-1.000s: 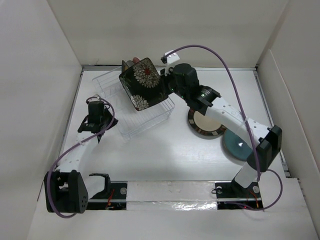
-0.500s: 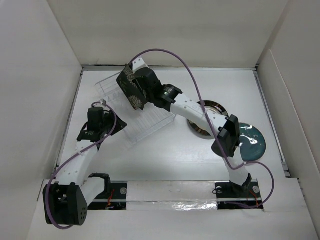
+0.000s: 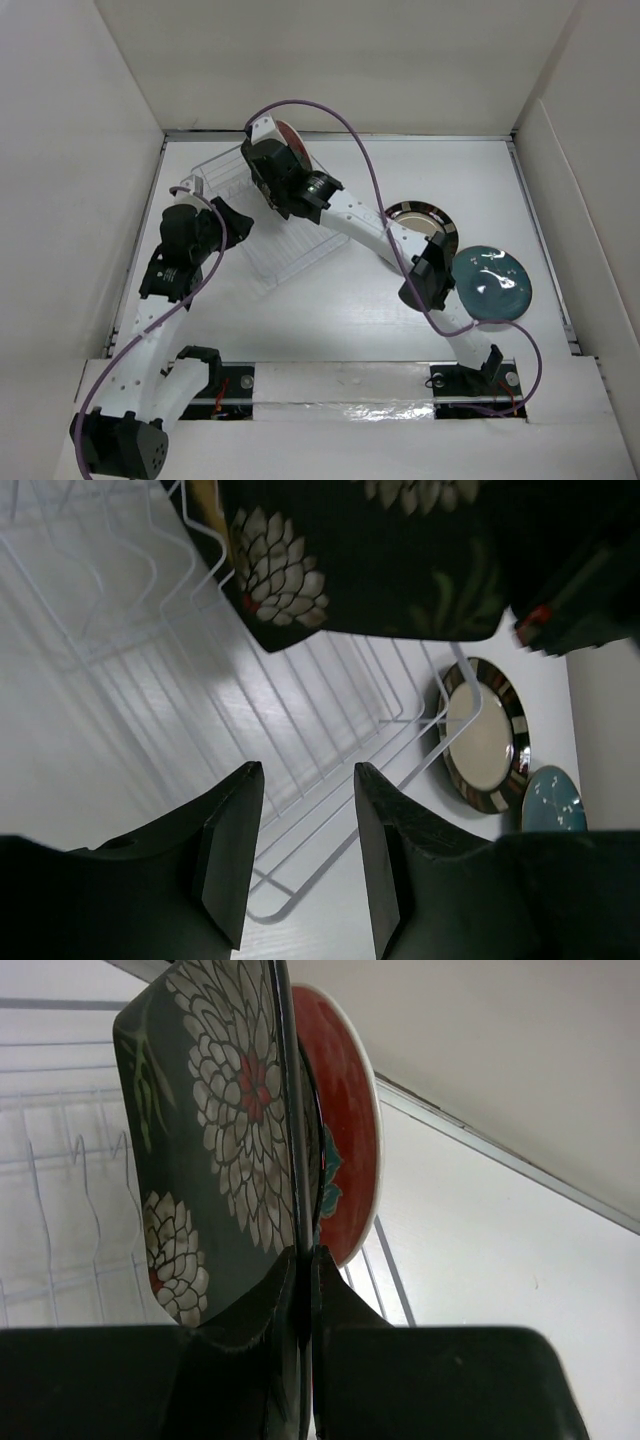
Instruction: Load the plates into the dish rack
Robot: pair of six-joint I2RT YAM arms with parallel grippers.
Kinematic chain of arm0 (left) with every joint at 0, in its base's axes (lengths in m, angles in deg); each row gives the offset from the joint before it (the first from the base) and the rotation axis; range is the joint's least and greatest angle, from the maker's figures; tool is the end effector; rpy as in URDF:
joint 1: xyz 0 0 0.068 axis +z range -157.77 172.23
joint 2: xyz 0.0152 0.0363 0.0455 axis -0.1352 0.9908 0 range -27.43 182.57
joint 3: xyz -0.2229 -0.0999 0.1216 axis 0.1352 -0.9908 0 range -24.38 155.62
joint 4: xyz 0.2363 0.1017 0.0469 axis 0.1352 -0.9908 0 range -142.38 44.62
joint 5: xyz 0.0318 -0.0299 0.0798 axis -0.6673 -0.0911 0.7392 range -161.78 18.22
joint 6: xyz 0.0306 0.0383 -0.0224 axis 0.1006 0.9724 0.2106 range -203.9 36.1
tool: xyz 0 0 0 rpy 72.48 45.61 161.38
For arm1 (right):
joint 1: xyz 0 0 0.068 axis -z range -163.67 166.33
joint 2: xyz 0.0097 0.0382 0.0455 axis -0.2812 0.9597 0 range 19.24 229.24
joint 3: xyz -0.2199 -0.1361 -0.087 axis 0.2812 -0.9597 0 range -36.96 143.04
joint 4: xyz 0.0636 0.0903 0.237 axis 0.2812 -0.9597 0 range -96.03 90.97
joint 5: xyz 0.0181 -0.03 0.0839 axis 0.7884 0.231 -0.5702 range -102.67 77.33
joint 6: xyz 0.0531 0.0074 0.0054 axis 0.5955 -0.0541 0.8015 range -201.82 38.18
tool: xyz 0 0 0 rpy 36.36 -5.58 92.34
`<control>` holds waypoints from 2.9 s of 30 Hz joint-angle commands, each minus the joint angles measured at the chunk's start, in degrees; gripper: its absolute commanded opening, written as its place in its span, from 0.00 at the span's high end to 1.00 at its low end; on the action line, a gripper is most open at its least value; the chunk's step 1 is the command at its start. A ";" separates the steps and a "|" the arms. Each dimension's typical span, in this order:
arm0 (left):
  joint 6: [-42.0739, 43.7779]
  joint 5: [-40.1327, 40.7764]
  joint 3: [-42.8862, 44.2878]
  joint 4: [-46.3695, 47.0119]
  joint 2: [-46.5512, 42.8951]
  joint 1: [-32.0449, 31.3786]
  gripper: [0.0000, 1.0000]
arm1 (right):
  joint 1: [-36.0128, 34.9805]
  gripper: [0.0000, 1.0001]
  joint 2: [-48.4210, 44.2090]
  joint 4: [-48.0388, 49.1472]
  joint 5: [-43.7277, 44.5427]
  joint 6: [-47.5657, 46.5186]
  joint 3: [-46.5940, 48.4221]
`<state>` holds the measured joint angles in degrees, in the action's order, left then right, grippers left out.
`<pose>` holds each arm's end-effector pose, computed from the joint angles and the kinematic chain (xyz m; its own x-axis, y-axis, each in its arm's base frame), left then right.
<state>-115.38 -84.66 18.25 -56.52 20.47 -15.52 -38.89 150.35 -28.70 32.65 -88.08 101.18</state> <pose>0.1939 -0.0345 0.3160 -0.4180 -0.4568 -0.7853 0.1467 0.8191 -0.5546 0.3179 0.4134 0.3639 -0.1961 -0.4167 -0.8877 -0.2258 0.9001 -0.3726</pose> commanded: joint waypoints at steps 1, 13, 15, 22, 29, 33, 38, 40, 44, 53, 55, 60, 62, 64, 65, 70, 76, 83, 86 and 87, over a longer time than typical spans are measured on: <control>1.86 5.75 6.13 -0.28 -1.14 -2.18 0.62 | -1.11 1.00 -1.03 10.68 8.46 -2.43 5.99; -1.56 21.75 15.72 -6.97 -1.93 -2.80 0.69 | -2.17 1.00 2.30 16.04 8.12 -4.38 4.33; -2.35 22.73 15.64 -6.88 -2.55 -2.80 0.68 | -2.17 1.00 4.24 17.62 8.38 -4.37 4.32; -2.35 20.27 11.34 -4.51 -2.99 -2.80 0.68 | -2.69 1.00 7.14 20.36 6.27 -2.97 3.26; -2.09 18.25 10.89 -3.89 -2.73 -2.27 0.68 | -2.70 0.82 4.78 21.40 4.08 -2.09 -1.21; -2.09 16.58 10.10 -3.10 -2.55 -0.95 0.68 | -2.70 0.51 2.23 23.43 3.11 -1.39 -3.06; -2.18 15.52 9.49 -2.40 -2.29 -0.25 0.68 | -2.70 0.42 0.03 25.01 1.44 -0.59 -4.64; -2.26 15.43 9.14 -2.23 -2.46 -0.25 0.68 | -2.70 0.40 -0.94 25.01 1.88 0.36 -7.00; -2.18 15.08 8.26 -2.22 -2.63 -0.25 0.68 | -2.70 0.38 -6.64 28.70 0.13 5.63 -18.50; -1.47 14.99 8.61 -2.05 -2.81 -0.25 0.68 | -2.08 0.46 -15.62 33.97 -9.01 16.36 -35.39; -1.30 14.99 8.70 -1.96 -2.72 -0.25 0.68 | -1.56 0.44 -14.83 34.07 -11.12 18.55 -35.84; -1.21 14.56 8.35 -1.96 -2.81 -0.25 0.68 | 1.08 0.44 -12.46 33.54 -13.15 23.57 -35.67; -1.12 14.47 8.34 -1.96 -2.46 -0.25 0.68 | 2.22 0.46 -12.02 33.36 -12.89 24.37 -35.40; -1.03 14.38 8.52 -2.05 -2.29 -0.25 0.68 | 2.75 0.47 -11.14 33.19 -14.11 25.07 -34.70; -1.03 14.38 8.52 -1.96 -2.46 -0.25 0.68 | 2.75 0.48 -10.88 33.10 -14.47 25.16 -34.53; -0.95 14.12 8.61 -2.05 -2.02 -0.25 0.68 | 2.75 0.52 -8.68 32.13 -16.66 25.33 -33.03; -0.86 13.94 8.61 -2.13 -2.02 -0.25 0.68 | 2.75 0.58 -9.03 33.62 -18.07 26.56 -35.92; -0.86 13.94 8.43 -2.05 -2.20 -0.25 0.68 | 2.75 0.58 -5.78 31.87 -17.81 26.39 -33.30; -1.21 13.59 7.91 -1.52 -2.55 -0.25 0.67 | 2.23 0.81 -4.46 33.80 -16.06 24.02 -31.10; -1.21 13.33 7.82 -1.43 -2.37 -0.25 0.67 | 2.22 0.86 -3.85 32.50 -15.62 23.58 -29.70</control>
<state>-117.18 -70.30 26.73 -60.96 18.55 -16.26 -36.25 145.21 1.31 16.08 -63.65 67.15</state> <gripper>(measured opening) 0.324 0.183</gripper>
